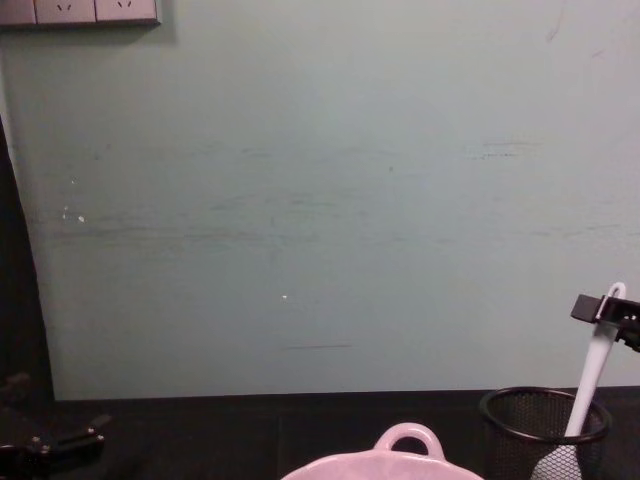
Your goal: Use the one hand to pick up the spoon and stir the clear water in the bowl.
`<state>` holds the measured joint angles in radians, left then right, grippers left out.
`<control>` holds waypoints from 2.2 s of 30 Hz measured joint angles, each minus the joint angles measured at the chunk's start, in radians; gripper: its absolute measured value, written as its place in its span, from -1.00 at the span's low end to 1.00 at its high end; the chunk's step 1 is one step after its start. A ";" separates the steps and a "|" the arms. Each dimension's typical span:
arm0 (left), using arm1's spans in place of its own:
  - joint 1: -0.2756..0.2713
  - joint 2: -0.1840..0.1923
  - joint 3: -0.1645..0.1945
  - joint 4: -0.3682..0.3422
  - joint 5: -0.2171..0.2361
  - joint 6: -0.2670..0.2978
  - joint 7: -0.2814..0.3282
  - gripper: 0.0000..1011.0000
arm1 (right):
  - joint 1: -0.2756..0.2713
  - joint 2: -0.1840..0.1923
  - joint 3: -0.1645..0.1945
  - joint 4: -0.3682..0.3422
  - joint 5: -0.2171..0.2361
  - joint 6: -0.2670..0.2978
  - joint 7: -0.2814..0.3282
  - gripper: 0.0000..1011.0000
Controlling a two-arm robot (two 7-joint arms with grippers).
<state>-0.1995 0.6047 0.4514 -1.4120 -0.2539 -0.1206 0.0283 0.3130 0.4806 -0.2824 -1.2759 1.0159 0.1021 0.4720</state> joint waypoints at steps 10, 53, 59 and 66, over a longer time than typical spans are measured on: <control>0.000 0.000 0.000 0.000 0.000 0.000 0.000 0.99 | -0.001 0.025 -0.030 -0.028 -0.082 -0.054 -0.025 -0.68; 0.000 0.000 0.000 0.000 0.000 0.000 0.000 0.99 | -0.002 0.130 -0.007 -0.408 -0.378 -0.020 -0.095 -0.76; 0.000 0.000 0.000 0.000 0.000 0.000 0.000 0.99 | -0.003 0.130 -0.009 -0.406 -0.378 -0.021 -0.096 -0.76; 0.000 0.000 0.000 0.000 0.000 0.000 0.000 0.99 | -0.003 0.130 -0.009 -0.405 -0.378 -0.023 -0.096 -0.76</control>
<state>-0.1995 0.6047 0.4514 -1.4120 -0.2539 -0.1206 0.0283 0.3101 0.6104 -0.2916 -1.6809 0.6379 0.0790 0.3765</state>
